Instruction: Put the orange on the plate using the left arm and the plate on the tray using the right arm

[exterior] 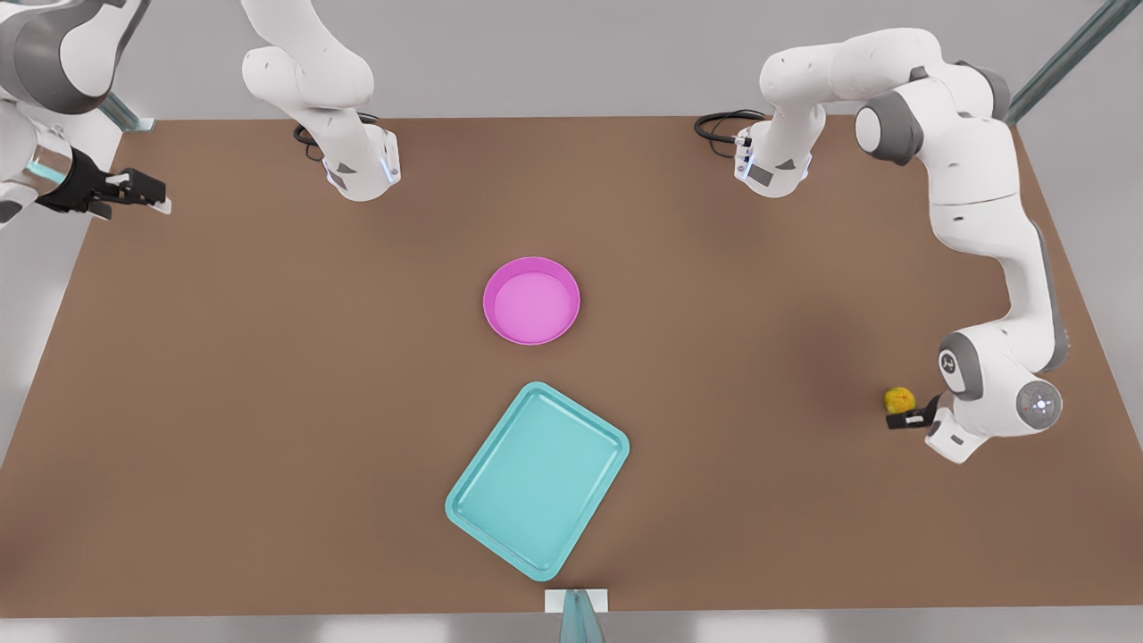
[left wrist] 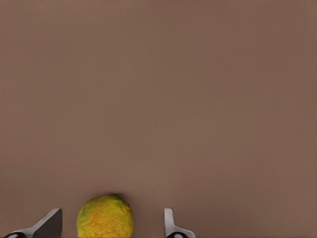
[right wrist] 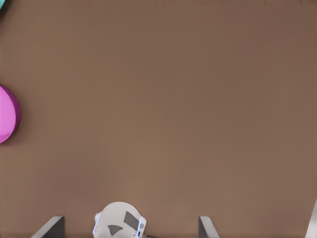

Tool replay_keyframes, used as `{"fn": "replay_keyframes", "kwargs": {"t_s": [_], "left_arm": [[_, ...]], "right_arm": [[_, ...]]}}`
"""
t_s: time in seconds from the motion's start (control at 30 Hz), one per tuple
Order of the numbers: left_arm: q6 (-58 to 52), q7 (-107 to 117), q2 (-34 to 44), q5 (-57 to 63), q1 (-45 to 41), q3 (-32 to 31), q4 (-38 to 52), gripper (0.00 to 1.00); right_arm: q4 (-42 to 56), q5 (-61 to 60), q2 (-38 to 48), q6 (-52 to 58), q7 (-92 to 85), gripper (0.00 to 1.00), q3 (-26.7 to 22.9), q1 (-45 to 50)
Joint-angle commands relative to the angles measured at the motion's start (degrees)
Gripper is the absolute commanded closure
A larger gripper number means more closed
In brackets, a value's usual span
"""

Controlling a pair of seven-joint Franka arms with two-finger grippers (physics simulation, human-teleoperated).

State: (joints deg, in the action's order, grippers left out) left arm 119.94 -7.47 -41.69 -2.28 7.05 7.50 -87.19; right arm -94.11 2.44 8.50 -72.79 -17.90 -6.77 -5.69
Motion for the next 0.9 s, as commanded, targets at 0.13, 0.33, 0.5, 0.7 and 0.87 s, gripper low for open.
{"fn": "replay_keyframes", "kwargs": {"t_s": [0.13,0.33,0.5,0.7,0.87], "left_arm": [[5.6,-15.4,1.9,0.8,0.9,0.4,-5.2,0.00],[5.2,-14.5,1.7,0.8,1.8,0.4,-7.6,0.00],[5.9,-14.4,0.5,0.8,1.4,0.4,-7.6,0.00],[8.9,-14.4,-1.0,0.6,1.3,0.4,-7.6,0.00],[8.9,-14.4,-1.3,0.7,1.3,0.4,-7.6,0.00]], "right_arm": [[0.2,-0.1,-0.6,0.6,-2.3,0.00,0.0,-0.3],[2.2,-0.2,-3.5,1.2,-2.3,0.00,-1.1,-1.3],[3.2,-1.7,-3.4,1.2,-2.3,0.00,-1.3,-2.6],[3.1,-1.7,-3.5,1.2,-2.2,0.00,-1.4,-2.9],[3.1,-1.8,-3.5,1.3,-2.2,0.00,-1.3,-2.9]]}}
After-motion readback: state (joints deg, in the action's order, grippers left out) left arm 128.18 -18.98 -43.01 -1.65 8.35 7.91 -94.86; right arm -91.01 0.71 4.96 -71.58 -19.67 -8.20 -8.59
